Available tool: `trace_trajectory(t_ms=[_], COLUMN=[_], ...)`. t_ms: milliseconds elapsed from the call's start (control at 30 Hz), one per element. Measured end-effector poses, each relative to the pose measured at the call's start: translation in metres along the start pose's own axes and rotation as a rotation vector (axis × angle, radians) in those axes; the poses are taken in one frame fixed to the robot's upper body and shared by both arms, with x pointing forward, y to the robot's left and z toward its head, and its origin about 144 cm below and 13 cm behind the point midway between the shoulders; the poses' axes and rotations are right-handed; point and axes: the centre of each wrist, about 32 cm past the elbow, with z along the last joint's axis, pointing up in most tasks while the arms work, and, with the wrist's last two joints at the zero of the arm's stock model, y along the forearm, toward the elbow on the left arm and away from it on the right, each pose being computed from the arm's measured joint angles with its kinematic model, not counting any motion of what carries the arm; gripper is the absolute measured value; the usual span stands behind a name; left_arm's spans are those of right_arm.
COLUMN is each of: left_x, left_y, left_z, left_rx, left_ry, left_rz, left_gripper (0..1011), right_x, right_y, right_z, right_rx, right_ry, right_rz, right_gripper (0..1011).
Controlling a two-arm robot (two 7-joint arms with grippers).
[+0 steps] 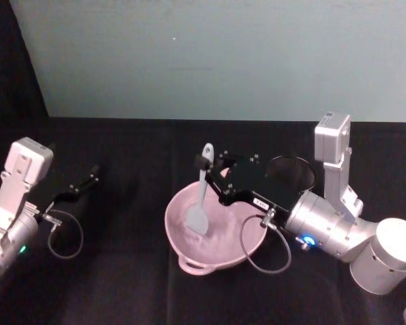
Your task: Use the one hand to pick up the spoon and stir the clear water in the bowl.
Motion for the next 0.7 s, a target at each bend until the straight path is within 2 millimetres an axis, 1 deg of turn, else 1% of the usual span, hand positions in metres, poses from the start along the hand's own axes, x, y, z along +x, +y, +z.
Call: trace_trajectory(t_ms=[200, 300, 333, 433, 700], left_x=[0.0, 0.0, 0.0, 0.0, 0.0], left_y=[0.0, 0.0, 0.0, 0.0, 0.0], left_z=[0.0, 0.0, 0.0, 0.0, 0.0], left_rx=[0.0, 0.0, 0.0, 0.0, 0.0], left_ry=[0.0, 0.0, 0.0, 0.0, 0.0], left_rz=[0.0, 0.0, 0.0, 0.0, 0.0], left_gripper=[1005, 1005, 1005, 1005, 1005], right_x=[0.013, 0.022, 0.022, 0.029, 0.033], right_y=[0.002, -0.002, -0.002, -0.009, -0.021], right_z=[-0.005, -0.003, -0.003, 0.001, 0.007], right_rx=[0.004, 0.0, 0.0, -0.004, -0.018], right_ry=[0.018, -0.008, -0.008, -0.037, -0.08], right_rz=[-0.076, -0.119, -0.119, -0.152, -0.164], right_gripper=[124, 124, 123, 124, 123])
